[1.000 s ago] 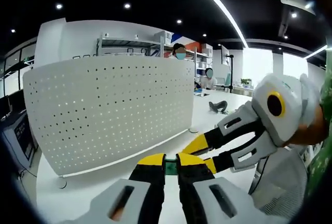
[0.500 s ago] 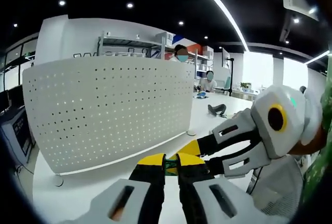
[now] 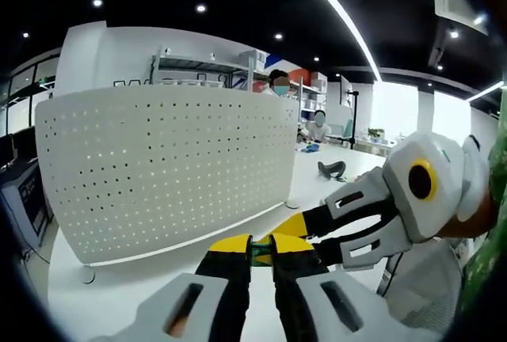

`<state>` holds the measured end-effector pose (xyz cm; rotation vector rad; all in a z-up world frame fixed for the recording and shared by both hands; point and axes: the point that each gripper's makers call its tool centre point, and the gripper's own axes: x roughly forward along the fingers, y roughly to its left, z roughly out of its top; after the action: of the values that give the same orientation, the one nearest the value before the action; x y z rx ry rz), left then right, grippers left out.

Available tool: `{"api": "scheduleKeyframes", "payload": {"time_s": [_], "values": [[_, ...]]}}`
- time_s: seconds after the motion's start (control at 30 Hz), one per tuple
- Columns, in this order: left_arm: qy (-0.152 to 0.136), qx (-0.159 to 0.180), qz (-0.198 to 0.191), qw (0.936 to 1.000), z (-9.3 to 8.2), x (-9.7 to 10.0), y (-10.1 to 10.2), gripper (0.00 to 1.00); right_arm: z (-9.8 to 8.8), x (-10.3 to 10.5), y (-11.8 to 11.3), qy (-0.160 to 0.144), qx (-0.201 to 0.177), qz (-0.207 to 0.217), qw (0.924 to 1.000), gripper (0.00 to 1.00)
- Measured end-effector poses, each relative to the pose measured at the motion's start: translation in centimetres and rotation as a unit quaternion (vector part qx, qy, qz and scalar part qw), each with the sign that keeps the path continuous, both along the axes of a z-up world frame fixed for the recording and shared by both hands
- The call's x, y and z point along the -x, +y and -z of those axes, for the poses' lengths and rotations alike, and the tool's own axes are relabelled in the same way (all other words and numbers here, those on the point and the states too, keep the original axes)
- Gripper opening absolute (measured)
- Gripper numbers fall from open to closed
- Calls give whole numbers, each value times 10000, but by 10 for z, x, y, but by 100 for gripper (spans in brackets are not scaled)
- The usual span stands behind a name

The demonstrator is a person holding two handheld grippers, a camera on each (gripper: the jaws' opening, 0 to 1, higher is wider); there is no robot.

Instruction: Insert the hook assembly into the mounting plate slot until the hook locks in place.

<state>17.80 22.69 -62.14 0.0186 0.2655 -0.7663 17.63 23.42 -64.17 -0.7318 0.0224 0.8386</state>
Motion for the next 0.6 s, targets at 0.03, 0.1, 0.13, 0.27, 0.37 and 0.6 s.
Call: {"api": "scheduleKeyframes", "payload": {"time_s": [0.03,0.1,0.13,0.27,0.37,0.6], "values": [[2,8,1,10000,0,0,0,10,-1,0,0,-6,-4,4,10000,1],[-17,65,37,10000,-3,0,-2,10,-1,0,0,-14,-12,3,10000,1],[-37,92,42,9999,-4,0,-2,10,-1,0,-1,-18,-5,1,10000,1],[-34,113,56,9999,-6,1,-3,13,-1,0,0,-26,-6,7,10000,1],[-54,124,11,9999,-7,0,2,16,-2,-1,-2,-30,-14,35,10000,1],[-55,136,-180,9997,-5,-2,23,17,-9,-7,-15,101,-286,205,9993,1]]}}
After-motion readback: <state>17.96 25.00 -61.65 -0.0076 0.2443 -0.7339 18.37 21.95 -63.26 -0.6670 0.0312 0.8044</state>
